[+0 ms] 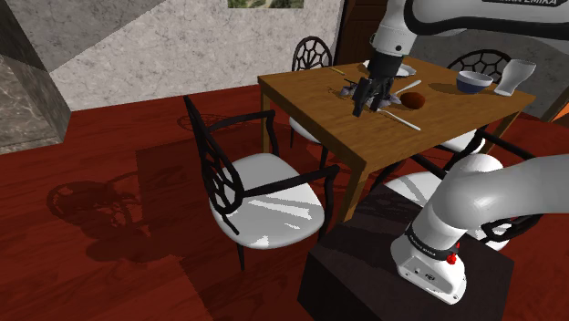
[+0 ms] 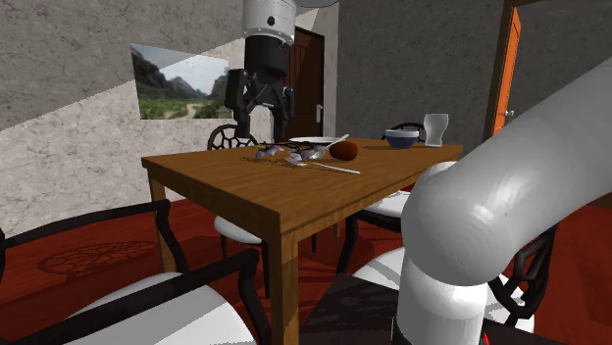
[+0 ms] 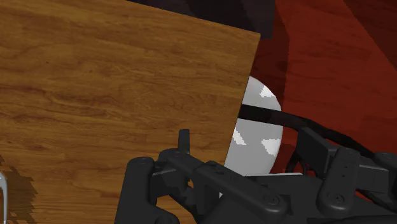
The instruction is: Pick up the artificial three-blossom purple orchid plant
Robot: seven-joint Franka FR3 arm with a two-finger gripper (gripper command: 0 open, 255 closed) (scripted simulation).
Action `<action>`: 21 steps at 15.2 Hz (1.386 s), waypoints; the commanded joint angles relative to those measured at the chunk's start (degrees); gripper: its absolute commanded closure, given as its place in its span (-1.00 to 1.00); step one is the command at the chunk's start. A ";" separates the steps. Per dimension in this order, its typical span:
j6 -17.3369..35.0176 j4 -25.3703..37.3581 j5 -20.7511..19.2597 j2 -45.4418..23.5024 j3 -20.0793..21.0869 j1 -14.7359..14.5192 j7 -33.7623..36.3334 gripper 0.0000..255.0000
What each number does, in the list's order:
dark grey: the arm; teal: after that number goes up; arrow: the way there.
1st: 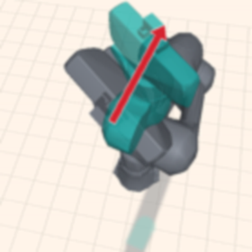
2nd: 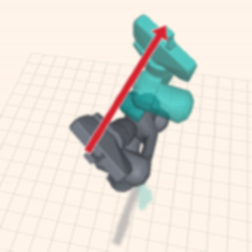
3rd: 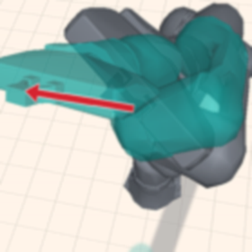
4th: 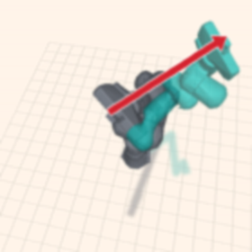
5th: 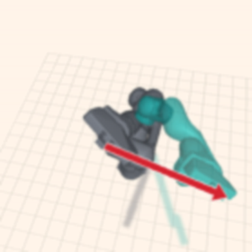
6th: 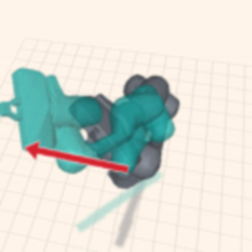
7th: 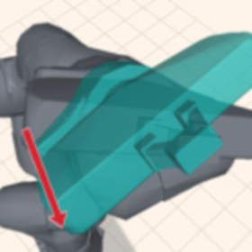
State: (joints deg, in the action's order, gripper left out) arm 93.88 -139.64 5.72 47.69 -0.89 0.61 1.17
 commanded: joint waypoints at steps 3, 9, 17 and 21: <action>0.74 1.47 -1.46 -2.57 -2.16 1.04 -1.93 -1.00; 2.71 7.23 -4.83 -11.14 -8.41 3.54 -7.51 -1.00; 4.12 18.01 -6.37 -24.27 -16.35 5.65 -14.99 -1.00; 4.05 24.77 -5.58 -31.61 -20.17 6.55 -19.02 -1.00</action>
State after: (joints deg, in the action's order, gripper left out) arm 98.02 -116.89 -0.19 18.18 -20.16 7.00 -16.89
